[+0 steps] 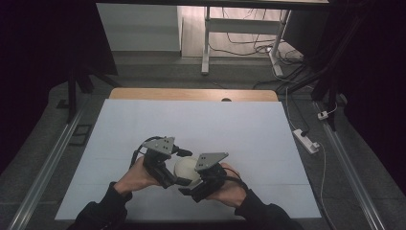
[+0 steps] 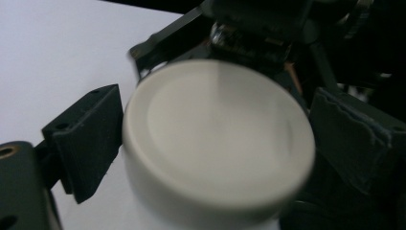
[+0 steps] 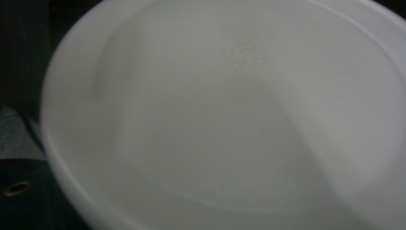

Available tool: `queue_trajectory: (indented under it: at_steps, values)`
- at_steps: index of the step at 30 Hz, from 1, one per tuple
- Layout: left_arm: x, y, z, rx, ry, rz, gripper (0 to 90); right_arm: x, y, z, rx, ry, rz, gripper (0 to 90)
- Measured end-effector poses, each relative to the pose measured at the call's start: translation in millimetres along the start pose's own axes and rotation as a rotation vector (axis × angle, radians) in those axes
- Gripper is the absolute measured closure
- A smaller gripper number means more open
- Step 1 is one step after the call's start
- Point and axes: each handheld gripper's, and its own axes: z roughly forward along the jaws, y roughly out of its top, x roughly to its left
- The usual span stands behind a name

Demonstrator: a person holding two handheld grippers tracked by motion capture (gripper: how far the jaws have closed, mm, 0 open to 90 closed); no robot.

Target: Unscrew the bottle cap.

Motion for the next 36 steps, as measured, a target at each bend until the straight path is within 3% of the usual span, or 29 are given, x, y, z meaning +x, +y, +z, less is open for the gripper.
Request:
queue_trajectory:
  at_steps: [4, 9, 10, 14, 19, 22, 25, 27, 30, 36]
  values:
    - [-5.8, 1.9, 5.6, 0.046, 0.006, 0.046, 6.6, 5.5, 1.4, 1.7, -0.001, 0.021, -0.026, 6.7]
    - [-6.1, 1.4, 4.1, 0.04, 0.012, 0.053, 7.3, 6.3, 2.2, 0.9, -0.004, 0.017, -0.029, 6.7]
    - [-7.4, 1.7, 4.9, 0.042, 0.03, 0.049, 7.4, 6.2, 2.0, 1.0, -0.004, 0.014, -0.029, 6.7]
    - [-8.4, 3.7, 7.4, 0.042, 0.106, 0.009, 7.6, 3.7, 1.4, 0.4, -0.003, -0.018, -0.002, 6.7]
    - [-10.5, 7.9, 14.1, 0.042, 0.224, -0.067, 7.6, -2.2, 0.1, -0.7, 0.002, -0.083, 0.031, 6.7]
    - [-13.0, 10.9, 18.0, 0.021, 0.29, -0.133, 7.7, -4.9, -0.7, -2.1, 0.002, -0.114, 0.052, 6.7]
    - [-14.4, 12.9, 20.1, 0.015, 0.322, -0.159, 7.5, -6.9, -0.8, -3.7, -0.003, -0.125, 0.068, 6.7]
    - [-13.5, 12.2, 19.9, 0.008, 0.307, -0.147, 7.2, -7.5, -1.1, -4.5, -0.003, -0.124, 0.067, 6.7]
    - [-9.7, 10.8, 13.8, -0.007, 0.246, -0.127, 3.7, -7.3, -0.8, -5.1, -0.005, -0.107, 0.063, 6.7]
    - [-9.9, 7.6, -4.9, 0.039, 0.152, -0.001, 0.7, -8.1, -1.8, -6.3, -0.005, -0.06, 0.037, 6.7]
